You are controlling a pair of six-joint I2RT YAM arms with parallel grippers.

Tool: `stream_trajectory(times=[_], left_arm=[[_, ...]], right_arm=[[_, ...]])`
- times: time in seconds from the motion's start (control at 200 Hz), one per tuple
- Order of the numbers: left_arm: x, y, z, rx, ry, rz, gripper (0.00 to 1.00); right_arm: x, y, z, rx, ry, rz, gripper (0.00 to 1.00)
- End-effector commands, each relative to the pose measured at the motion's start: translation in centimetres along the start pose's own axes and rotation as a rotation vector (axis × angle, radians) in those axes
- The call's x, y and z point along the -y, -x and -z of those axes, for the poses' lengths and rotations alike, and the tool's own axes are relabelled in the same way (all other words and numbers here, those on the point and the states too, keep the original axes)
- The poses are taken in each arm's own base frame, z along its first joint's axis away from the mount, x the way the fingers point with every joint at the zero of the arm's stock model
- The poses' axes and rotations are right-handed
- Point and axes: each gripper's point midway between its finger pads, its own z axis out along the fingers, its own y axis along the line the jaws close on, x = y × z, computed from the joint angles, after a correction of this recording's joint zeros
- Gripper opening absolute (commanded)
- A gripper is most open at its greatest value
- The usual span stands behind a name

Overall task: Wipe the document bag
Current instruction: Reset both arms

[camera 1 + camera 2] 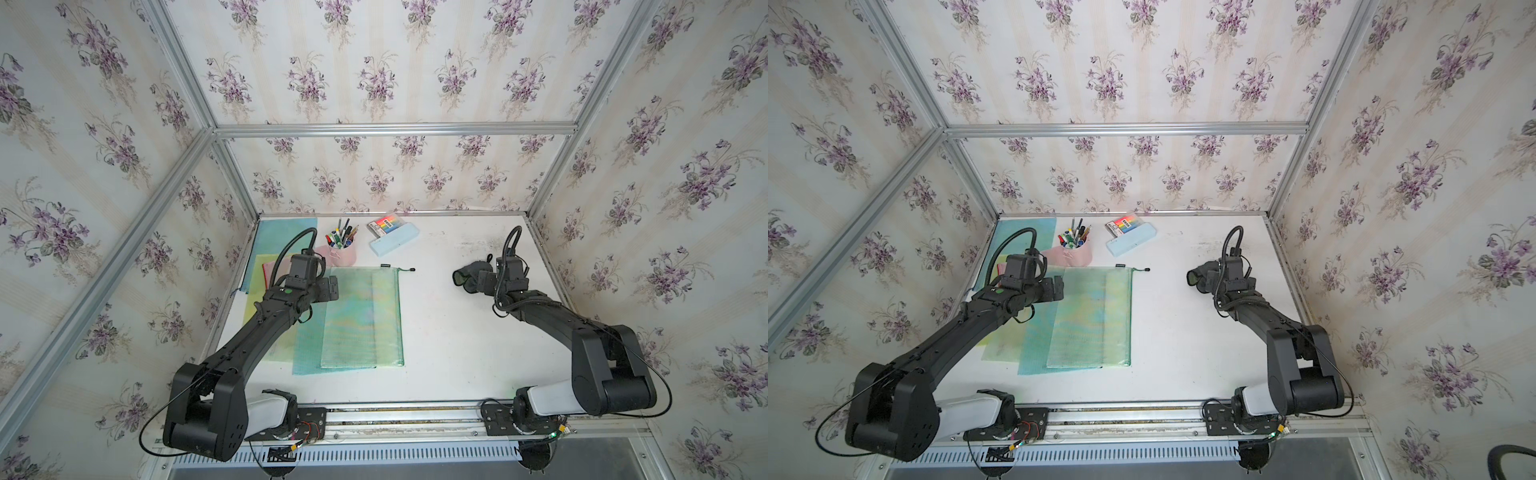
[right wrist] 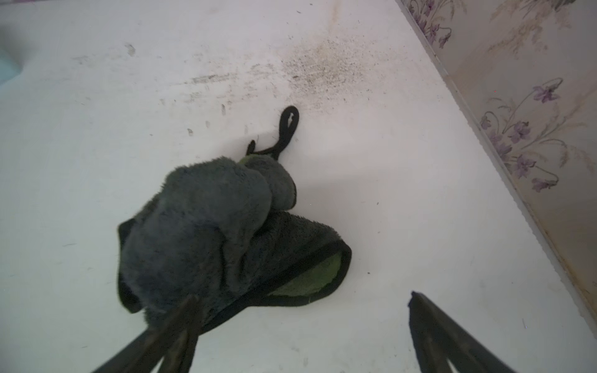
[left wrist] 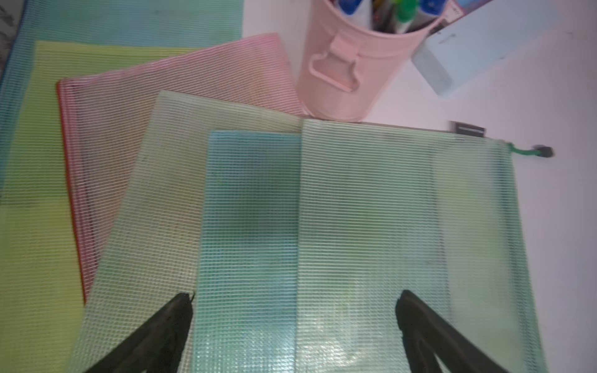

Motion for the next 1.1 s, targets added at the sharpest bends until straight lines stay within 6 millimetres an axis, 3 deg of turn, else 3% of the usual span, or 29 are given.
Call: stream_trajectory(times=[0.0,0.025,0.135,0.2,0.295,0.33,0.37,0.45,0.53,0.694,1.094], left_arm=[[-3.0,2.2,-1.0,0.147,0.146,-0.034,1.0],[-3.5,2.3,-1.4,0.164,0.167,-0.043,1.0],[-5.4,3.0,-2.5,0.258,0.209,0.002,1.0],[-5.8,3.3,-3.3,0.33,0.213,0.012,1.0],[-4.5,5.2,-3.1,0.458,0.135,-0.044,1.0],[-4.1,4.7,-3.3,0.491,0.105,-0.058,1.0],[-4.4,4.3,-3.1,0.519,0.109,-0.039,1.0],[-4.2,2.7,-3.9,0.546,0.085,-0.05,1.0],[-3.9,2.9,-4.7,0.516,0.078,-0.073,1.0],[-3.7,3.3,-5.7,0.435,0.021,-0.064,1.0],[-3.7,3.3,-5.6,0.442,0.018,-0.063,1.0]], right_arm=[[-0.1,3.0,-0.8,0.218,-0.005,-0.033,1.0],[0.0,2.8,-0.8,0.255,0.004,-0.047,1.0],[-1.0,5.3,0.8,0.436,0.07,0.0,1.0],[-1.2,4.3,0.8,0.449,0.122,0.004,1.0],[-1.1,3.5,3.3,0.562,0.214,-0.006,1.0],[-1.4,2.4,4.1,0.598,0.255,0.016,1.0],[-1.2,3.1,5.5,0.686,0.259,0.008,1.0],[-0.9,3.1,3.5,0.591,0.217,-0.016,1.0],[-0.1,3.1,3.2,0.574,0.19,-0.048,1.0],[-0.1,3.2,3.5,0.598,0.193,-0.048,1.0],[-0.3,3.2,3.1,0.577,0.198,-0.046,1.0]])
